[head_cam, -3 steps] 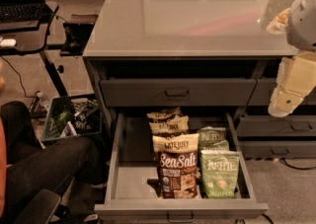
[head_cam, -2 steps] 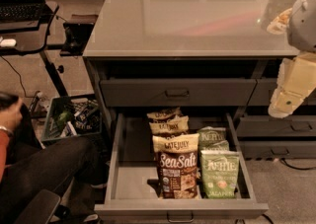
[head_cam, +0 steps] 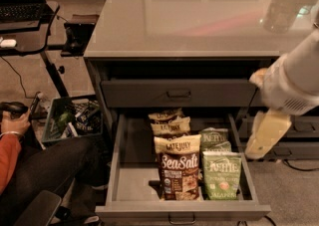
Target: Pick brown chip bag from middle drawer and place on counter
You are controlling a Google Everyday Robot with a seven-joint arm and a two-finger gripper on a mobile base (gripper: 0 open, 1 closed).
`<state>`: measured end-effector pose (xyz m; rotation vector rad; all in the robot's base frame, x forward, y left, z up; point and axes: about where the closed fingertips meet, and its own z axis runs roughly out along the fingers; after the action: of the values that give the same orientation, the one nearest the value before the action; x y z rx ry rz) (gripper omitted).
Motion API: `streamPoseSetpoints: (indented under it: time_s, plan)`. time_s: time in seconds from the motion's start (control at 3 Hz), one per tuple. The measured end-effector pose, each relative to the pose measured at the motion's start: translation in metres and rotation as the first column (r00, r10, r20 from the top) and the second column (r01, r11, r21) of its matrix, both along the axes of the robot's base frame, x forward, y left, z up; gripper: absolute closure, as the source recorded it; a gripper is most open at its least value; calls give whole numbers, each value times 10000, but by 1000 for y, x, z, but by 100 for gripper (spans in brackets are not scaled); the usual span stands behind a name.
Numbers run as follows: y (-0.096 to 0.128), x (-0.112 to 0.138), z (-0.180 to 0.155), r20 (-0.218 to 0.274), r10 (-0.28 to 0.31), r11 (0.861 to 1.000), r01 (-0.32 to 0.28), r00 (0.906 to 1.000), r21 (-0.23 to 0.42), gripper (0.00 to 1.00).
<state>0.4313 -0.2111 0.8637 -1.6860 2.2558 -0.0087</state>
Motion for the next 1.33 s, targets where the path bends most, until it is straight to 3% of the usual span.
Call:
streamPoseSetpoints:
  time_s: [0.67,1.0,1.33]
  plan:
    - [18,23,-132,-539,84,9954,-32,9985,958,0]
    - [18,23,-133,-539,86,9954,-34,9985,959,0]
    - [27,30,-168,-533,424,9925,-360,9977,1165,0]
